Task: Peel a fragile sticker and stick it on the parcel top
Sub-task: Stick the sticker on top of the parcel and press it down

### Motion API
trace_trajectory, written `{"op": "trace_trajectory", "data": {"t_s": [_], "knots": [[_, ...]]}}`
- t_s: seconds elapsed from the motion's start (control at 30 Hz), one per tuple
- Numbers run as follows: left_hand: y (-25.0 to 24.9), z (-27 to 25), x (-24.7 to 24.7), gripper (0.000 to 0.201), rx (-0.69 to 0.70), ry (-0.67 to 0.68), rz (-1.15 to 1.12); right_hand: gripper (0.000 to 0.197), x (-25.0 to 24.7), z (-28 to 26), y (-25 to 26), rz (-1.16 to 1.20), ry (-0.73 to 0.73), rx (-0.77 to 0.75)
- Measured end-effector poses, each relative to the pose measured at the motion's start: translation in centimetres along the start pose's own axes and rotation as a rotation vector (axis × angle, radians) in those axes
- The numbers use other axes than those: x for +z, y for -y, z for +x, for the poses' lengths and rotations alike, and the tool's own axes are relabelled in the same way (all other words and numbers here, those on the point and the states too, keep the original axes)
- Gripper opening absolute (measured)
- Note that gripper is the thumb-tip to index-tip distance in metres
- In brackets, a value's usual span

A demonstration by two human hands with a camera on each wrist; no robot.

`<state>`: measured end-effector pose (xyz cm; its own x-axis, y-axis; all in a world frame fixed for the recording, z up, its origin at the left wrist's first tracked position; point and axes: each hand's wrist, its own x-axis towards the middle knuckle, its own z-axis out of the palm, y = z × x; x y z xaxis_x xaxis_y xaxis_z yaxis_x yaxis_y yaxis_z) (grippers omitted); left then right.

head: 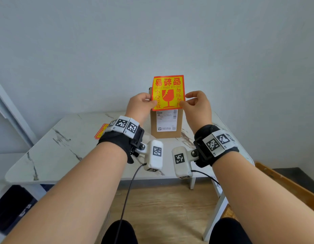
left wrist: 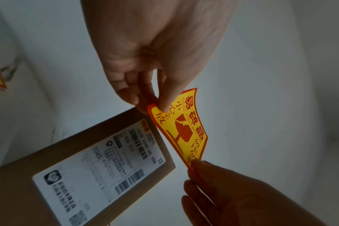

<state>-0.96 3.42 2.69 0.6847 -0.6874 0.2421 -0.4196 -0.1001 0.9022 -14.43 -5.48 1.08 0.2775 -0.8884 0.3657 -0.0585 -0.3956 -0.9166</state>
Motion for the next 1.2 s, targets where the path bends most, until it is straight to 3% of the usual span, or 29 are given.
{"op": "trace_trajectory", "data": {"t_s": [0.2, 0.37, 0.63, 1.2], "knots": [[-1.9, 2.7, 0.0, 0.03, 0.034, -0.081, 0.033, 0.019, 0.3, 3.0, 1.3, -0.029, 0.007, -0.066], [-2.5, 5.0, 0.0, 0.063, -0.067, -0.092, 0.063, 0.019, 0.7, 5.5, 1.2, -0.058, -0.019, -0.064], [-1.5, 6.8, 0.6, 0.059, -0.134, -0.142, 0.029, 0.023, 2.0, 7.0, 0.2, -0.114, 0.029, -0.05], [-1.3, 6.3, 1.4, 0.056, -0.1, -0.189, 0.184, 0.023, 2.3, 7.2, -0.3, -0.311, 0.041, -0.135]]}}
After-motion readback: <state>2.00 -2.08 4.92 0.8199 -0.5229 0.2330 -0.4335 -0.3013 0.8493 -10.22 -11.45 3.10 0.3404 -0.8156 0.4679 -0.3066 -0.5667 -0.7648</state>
